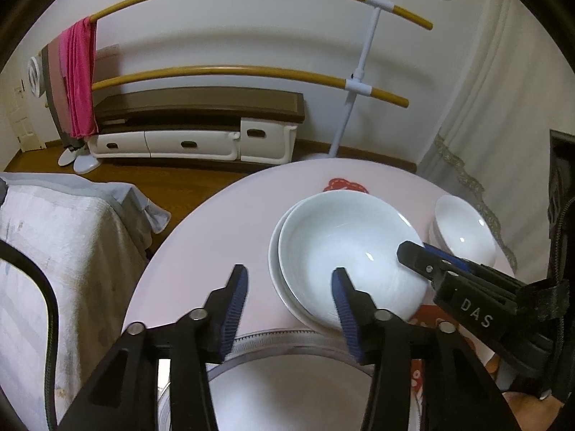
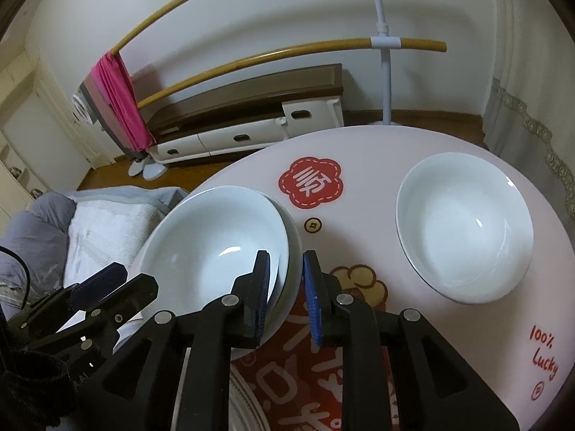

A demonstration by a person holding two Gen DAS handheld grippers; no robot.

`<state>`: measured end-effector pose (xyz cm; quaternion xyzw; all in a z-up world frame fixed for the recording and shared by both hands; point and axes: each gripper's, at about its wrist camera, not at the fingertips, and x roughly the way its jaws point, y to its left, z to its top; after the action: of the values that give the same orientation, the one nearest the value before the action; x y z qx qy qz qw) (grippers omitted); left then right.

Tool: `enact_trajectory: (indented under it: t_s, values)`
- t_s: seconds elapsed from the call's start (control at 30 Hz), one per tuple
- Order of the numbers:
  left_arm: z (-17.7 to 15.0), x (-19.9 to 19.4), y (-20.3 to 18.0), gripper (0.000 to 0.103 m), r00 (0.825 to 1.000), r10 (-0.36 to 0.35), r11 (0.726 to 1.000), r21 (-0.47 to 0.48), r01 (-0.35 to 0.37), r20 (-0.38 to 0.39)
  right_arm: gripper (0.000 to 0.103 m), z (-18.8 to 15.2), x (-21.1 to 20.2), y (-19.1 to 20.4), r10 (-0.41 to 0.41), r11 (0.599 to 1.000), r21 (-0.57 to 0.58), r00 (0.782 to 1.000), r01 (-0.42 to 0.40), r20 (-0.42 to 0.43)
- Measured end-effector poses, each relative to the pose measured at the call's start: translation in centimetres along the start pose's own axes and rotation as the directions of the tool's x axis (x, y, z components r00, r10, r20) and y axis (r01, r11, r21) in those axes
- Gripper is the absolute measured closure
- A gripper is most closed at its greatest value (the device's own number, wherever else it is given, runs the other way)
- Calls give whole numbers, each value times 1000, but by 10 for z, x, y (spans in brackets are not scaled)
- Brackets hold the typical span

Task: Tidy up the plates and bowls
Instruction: 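Lower the bowl into the other bowl and open both tools, then move both tools toward another white bowl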

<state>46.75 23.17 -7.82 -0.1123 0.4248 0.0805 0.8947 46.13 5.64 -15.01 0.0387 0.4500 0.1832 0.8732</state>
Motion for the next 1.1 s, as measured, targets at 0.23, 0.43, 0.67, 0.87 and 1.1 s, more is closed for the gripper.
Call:
enact_trajectory:
  t_s: [0.23,0.43,0.67,0.87,1.1]
  values:
    - [-16,-42,-19,36,998,-9,1000,8,9,55,65,-5,-37,-1,47,999,-14,998,-46,44]
    - [-43,-83,-40,26,994,-8,1000,29,5,113,50,-16,-84,-9,46,998,-36,995,-43,93]
    - [-79,-115,-74,14,992,-3,998,57,-4,129,45,-36,-133,-35,34,998,-64,992,-27,119]
    - [-90,-121,-114,14,994,-21,995,97,11,106,44,-46,-155,-60,17,998,-58,991,-9,135]
    - [-65,-90,-150,13,998,-22,992,123,14,60,43,-43,-164,-102,-10,1000,-22,989,14,149]
